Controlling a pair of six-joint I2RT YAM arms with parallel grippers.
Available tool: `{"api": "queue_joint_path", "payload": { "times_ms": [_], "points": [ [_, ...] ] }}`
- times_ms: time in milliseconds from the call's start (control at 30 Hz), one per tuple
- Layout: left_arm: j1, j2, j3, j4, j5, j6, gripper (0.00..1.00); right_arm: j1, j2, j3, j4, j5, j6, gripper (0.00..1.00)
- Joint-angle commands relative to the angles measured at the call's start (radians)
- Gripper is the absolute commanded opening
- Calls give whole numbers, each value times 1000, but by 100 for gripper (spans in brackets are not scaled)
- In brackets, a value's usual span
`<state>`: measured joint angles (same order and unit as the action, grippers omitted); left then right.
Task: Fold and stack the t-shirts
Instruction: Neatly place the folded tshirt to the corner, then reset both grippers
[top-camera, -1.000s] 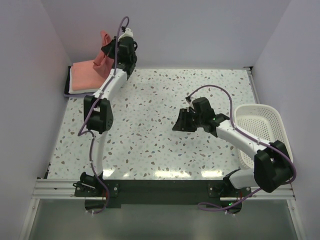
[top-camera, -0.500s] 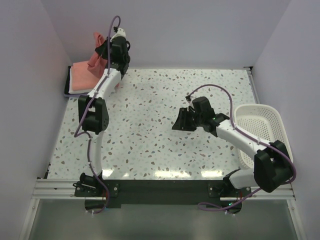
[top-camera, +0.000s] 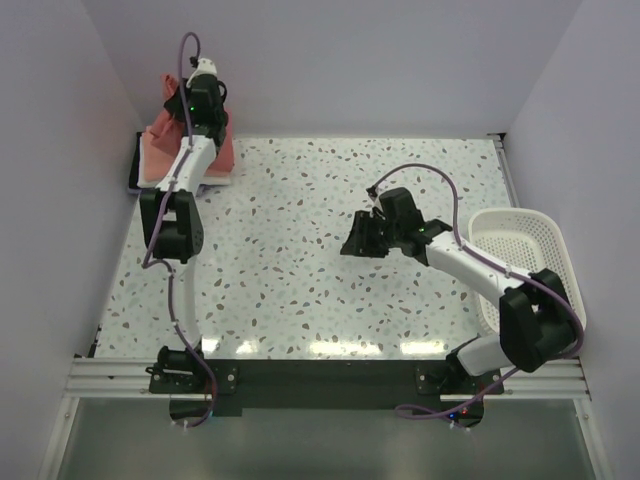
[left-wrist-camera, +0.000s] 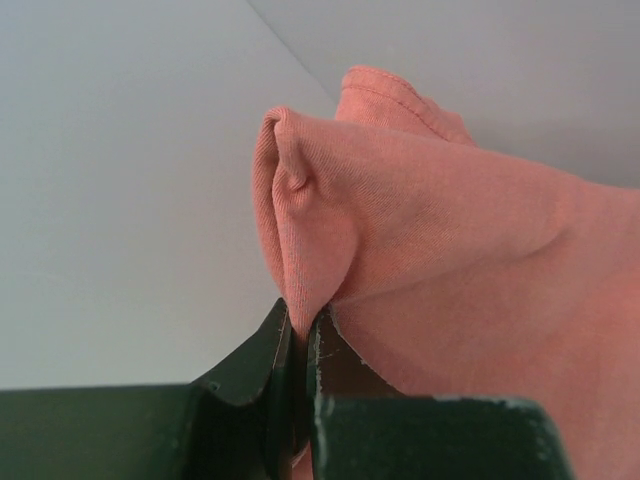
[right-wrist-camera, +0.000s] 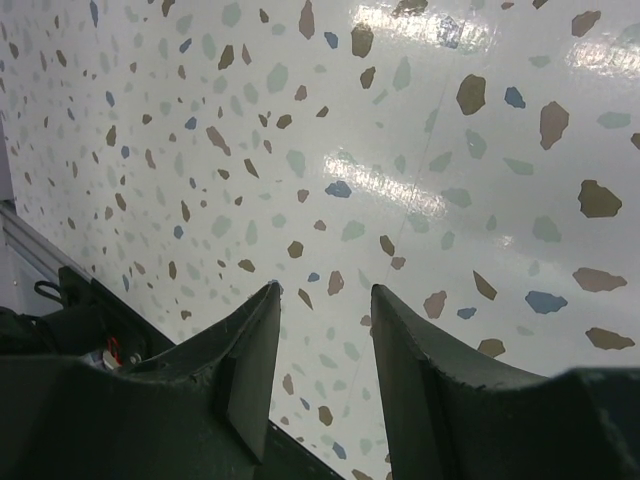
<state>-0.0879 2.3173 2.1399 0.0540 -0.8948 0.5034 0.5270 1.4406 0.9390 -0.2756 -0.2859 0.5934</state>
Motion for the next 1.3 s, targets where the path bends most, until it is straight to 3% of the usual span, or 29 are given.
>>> {"api": "queue_joint_path", "payload": {
  "times_ms": [0, 33, 67, 167, 200, 300, 533, 833, 1133, 1267],
  "points": [
    [71, 42, 22, 9, 74, -104, 10, -2, 7, 50, 0, -2, -10, 45],
    [82, 62, 21, 1, 94, -152, 34, -4, 9, 53, -2, -2, -14, 45],
    [111, 74, 43, -17, 99, -184, 46, -2, 6, 53, -7, -4, -15, 45],
    [155, 103, 124, -159, 135, -349, 71, -2, -15, 52, -19, -1, -27, 46],
    [165, 102, 135, -187, 149, -386, 84, -4, -25, 47, -23, 7, -30, 47],
    [175, 64, 104, -218, 198, -471, 100, -4, -43, 41, -28, 14, -41, 50],
    [174, -77, 8, -273, 287, -627, 100, -2, -94, 37, -37, 16, -55, 52],
    [133, -356, -342, -266, 467, -861, 100, -2, -146, 41, -82, 19, -66, 54],
    [-130, -666, -739, -307, 488, -1008, 100, -2, -224, 38, -122, 77, -63, 54],
    [-283, -834, -995, -264, 524, -1065, 100, -4, -262, 3, -117, 74, -58, 54]
  ]
}}
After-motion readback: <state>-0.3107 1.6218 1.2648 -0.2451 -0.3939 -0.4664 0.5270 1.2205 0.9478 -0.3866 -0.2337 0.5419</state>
